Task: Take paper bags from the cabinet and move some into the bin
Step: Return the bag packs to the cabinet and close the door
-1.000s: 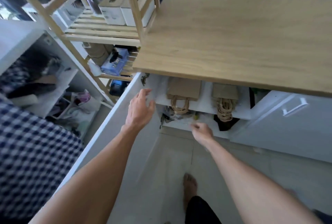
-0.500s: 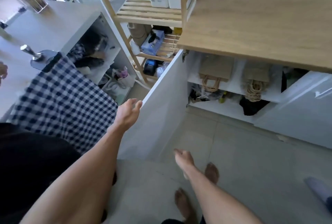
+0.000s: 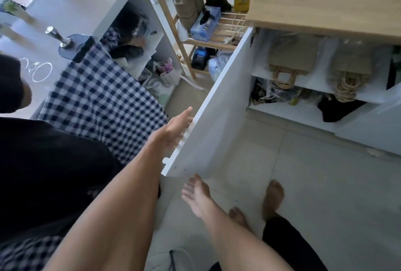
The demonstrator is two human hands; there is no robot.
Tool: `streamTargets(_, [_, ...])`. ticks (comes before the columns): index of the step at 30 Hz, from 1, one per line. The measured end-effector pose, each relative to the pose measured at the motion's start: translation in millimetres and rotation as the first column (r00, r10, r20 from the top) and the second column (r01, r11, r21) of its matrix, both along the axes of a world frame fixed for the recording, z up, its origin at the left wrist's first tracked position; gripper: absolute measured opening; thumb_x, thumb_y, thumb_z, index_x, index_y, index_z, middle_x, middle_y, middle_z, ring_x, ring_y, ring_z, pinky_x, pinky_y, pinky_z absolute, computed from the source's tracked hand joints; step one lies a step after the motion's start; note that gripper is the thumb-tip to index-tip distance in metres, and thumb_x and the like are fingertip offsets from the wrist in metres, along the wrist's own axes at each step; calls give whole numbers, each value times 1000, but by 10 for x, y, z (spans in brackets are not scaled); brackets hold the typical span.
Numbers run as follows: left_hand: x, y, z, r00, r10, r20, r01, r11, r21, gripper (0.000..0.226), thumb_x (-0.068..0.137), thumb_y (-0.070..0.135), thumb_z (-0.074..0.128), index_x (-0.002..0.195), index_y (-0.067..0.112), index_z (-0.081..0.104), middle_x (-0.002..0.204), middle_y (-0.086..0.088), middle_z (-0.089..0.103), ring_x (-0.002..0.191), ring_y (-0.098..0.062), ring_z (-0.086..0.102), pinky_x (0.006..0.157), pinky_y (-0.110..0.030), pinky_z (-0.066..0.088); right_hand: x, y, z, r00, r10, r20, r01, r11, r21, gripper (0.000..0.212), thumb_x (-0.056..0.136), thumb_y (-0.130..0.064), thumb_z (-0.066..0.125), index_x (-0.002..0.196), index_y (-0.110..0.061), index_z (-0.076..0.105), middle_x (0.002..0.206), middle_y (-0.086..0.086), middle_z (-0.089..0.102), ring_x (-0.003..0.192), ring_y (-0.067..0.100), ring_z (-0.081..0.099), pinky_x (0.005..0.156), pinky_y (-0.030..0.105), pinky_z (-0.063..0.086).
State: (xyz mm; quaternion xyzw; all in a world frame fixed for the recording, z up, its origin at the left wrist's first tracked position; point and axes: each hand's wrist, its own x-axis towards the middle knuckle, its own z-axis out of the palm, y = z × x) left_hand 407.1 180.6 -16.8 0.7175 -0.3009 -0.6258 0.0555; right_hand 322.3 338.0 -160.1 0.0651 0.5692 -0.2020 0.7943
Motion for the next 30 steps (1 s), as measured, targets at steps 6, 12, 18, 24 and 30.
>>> streamTargets(6, [-460, 77, -66, 922, 60, -382, 20, 979, 202, 70, 103, 66, 33, 138, 13, 62, 143, -7, 62, 122, -37, 64, 94, -55, 54, -571, 165, -24, 927, -375, -2, 370, 915, 162, 73, 109, -43, 37, 155, 13, 30, 143, 47, 43, 151, 50, 15, 127, 48, 19])
streamTargets(12, [-1311, 159, -106, 884, -73, -462, 196, 955, 224, 51, 107, 40, 50, 149, 12, 49, 154, 7, 51, 121, -35, 68, 97, -55, 58, -1566, 493, -88, 767, -629, -126, 641, 762, 97, 62, 110, -42, 34, 130, 14, 53, 137, 35, 57, 128, 43, 55, 116, 46, 41])
streamTargets(18, [-2242, -3, -208, 873, -95, -478, 204, 962, 180, 52, 107, 27, 57, 146, -4, 43, 154, -10, 46, 112, -49, 68, 85, -51, 64, -2558, 518, 87, 606, -764, -221, 780, 625, -24, 26, 106, -17, 44, 116, 3, 58, 108, 22, 60, 95, 37, 62, 103, 47, 48])
streamTargets(24, [-3023, -211, -246, 875, -78, -477, 149, 982, 113, 71, 105, 48, 55, 147, -8, 40, 149, -16, 47, 121, -45, 65, 107, -52, 52, -3427, 104, 287, 482, -867, -131, 848, 499, -182, 29, 104, -34, 51, 119, -12, 63, 112, 10, 59, 102, 32, 63, 112, 49, 46])
streamTargets(30, [-3576, -402, -155, 847, 91, -524, -42, 994, 104, 83, 103, 56, 51, 159, -1, 29, 145, -19, 51, 122, -45, 64, 109, -53, 50, -4145, -416, 450, 345, -925, -157, 888, 376, -265, 19, 104, -23, 47, 97, -16, 63, 96, 10, 63, 83, 23, 62, 93, 39, 53])
